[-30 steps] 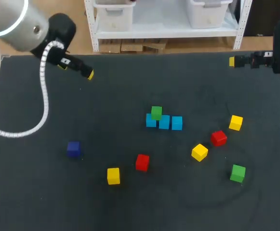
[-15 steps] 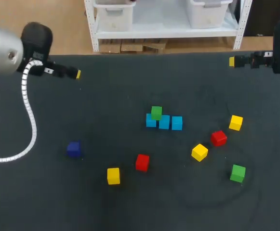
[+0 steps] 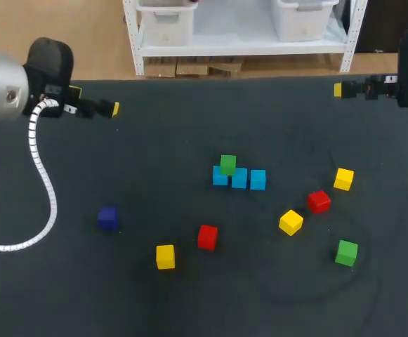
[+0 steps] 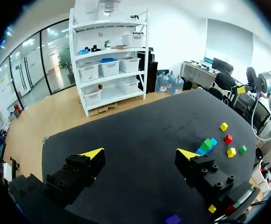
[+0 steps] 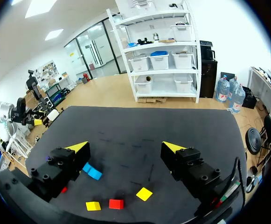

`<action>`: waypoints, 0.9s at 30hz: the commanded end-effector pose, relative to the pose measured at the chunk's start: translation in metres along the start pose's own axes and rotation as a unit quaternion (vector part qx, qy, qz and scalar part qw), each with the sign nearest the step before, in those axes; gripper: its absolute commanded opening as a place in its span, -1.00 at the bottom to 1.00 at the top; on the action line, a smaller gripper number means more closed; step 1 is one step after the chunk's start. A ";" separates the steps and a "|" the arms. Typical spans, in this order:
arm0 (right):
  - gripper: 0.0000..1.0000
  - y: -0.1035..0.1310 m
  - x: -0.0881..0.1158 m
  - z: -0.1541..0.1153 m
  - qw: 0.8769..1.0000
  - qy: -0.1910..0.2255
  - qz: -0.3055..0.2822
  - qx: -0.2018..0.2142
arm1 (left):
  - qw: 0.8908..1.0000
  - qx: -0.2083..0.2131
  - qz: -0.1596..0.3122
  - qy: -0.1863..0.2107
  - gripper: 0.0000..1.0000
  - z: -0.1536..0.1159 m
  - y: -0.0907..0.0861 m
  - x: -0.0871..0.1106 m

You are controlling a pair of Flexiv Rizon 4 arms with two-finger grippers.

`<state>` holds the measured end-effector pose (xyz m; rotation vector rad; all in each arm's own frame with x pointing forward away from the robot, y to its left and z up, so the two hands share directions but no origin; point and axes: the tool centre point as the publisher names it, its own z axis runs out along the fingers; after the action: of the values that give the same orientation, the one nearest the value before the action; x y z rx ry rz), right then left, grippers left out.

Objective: Place the blue cubes, place green cubes on the blue cubes, place the yellow cubes on the green cubes, then place the red cubes on the yellow cubes, and place purple cube on the red cubes.

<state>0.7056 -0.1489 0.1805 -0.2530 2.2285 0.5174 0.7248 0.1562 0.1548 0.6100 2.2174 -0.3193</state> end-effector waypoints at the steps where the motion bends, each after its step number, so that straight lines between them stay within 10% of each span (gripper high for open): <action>1: 1.00 -0.001 0.000 0.000 1.000 0.000 -0.001 -0.002 | 1.000 0.005 0.001 0.002 1.00 0.000 0.003 -0.001; 22: 1.00 -0.001 0.000 0.000 1.000 0.000 -0.001 -0.002 | 1.000 0.005 0.001 0.002 1.00 0.000 0.003 -0.001; 27: 1.00 0.008 0.015 -0.009 0.996 0.045 -0.076 0.005 | 1.000 0.005 0.001 0.002 1.00 0.000 0.003 -0.001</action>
<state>0.6972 -0.1421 0.1665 -0.3881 2.2566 0.4736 0.7266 0.1566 0.1562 0.6135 2.2238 -0.3210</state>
